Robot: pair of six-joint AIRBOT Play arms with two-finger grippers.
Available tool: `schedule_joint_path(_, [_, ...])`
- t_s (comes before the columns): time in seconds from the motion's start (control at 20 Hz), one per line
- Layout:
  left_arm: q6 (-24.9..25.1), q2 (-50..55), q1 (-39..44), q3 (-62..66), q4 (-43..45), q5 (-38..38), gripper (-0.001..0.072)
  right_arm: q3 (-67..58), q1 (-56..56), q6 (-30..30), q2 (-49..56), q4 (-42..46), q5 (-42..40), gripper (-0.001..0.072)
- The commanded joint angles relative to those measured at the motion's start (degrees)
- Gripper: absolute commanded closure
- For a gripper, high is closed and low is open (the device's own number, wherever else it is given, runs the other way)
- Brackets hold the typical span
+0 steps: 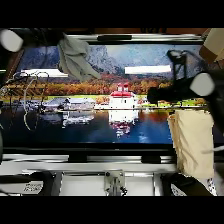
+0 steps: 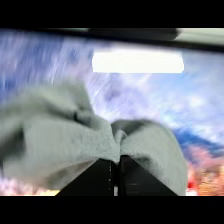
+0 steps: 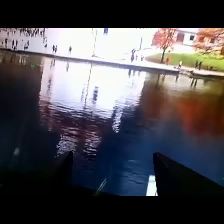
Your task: Fold the shirts.
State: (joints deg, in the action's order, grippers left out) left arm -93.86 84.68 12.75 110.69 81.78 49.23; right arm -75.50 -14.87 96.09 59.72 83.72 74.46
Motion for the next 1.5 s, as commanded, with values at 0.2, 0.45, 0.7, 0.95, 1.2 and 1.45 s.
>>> schedule_joint_path(0.2, [0.0, -22.6, 14.9, -8.4, 0.7, 20.5, 0.0666, -5.6, 0.0, 6.3, -24.0, 8.7, 6.2, 0.0098])
schedule_joint_path(0.45, [-10.7, -21.5, 31.1, -33.6, 0.7, 5.9, 0.0664, -2.3, 0.0, 5.7, -25.2, 8.3, 19.6, 0.0098])
schedule_joint_path(0.7, [-11.5, -15.5, 34.5, -40.0, 1.3, 5.0, 0.0076, 9.7, 0.0, 7.5, -21.6, 3.1, 13.4, 0.0098])
schedule_joint_path(0.95, [-1.3, -23.6, 13.3, -38.2, 5.5, 27.6, 0.0076, 15.1, 0.0, 5.9, -10.2, -2.3, 4.0, 0.0097])
schedule_joint_path(1.2, [2.2, -34.3, -2.6, -60.1, -7.6, 28.2, 0.0078, 15.1, 0.1, 0.1, 5.1, -4.3, -1.2, 0.0097])
schedule_joint_path(1.45, [2.7, -34.1, 0.8, -81.3, -19.9, 12.4, 0.0104, 15.1, 0.1, -5.2, 16.5, -4.3, -1.0, 0.0097])
